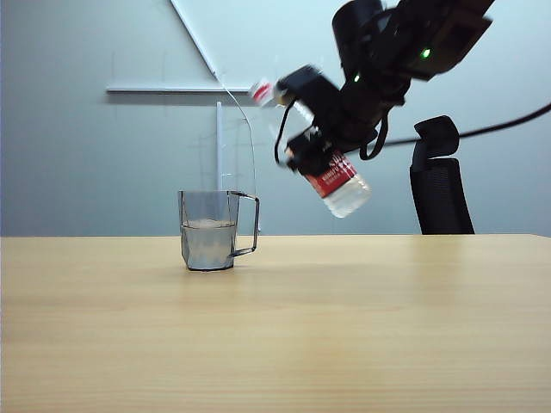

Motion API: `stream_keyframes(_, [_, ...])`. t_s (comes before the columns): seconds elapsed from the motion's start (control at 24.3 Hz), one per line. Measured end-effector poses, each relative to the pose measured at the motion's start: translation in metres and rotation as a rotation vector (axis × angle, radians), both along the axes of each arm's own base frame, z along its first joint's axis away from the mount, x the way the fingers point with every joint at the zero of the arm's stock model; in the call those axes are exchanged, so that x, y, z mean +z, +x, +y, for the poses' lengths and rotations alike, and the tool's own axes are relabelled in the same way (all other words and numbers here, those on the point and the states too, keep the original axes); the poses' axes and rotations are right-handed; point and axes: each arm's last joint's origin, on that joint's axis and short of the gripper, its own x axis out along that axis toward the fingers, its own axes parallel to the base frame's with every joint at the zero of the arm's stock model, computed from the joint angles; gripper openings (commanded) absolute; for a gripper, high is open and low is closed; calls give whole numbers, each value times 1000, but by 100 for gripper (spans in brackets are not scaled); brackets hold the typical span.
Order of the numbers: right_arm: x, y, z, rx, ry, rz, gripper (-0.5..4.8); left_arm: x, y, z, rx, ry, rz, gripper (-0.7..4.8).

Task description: Pick up the mineral water bottle on the table and pour water into the mug until it's half full.

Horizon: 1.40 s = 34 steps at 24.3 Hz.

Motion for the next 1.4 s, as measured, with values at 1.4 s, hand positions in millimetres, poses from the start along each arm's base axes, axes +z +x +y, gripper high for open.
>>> stream_keyframes(1.4, [-110, -43, -92, -12, 656, -125, 339, 0, 0, 0, -3, 0, 0, -2])
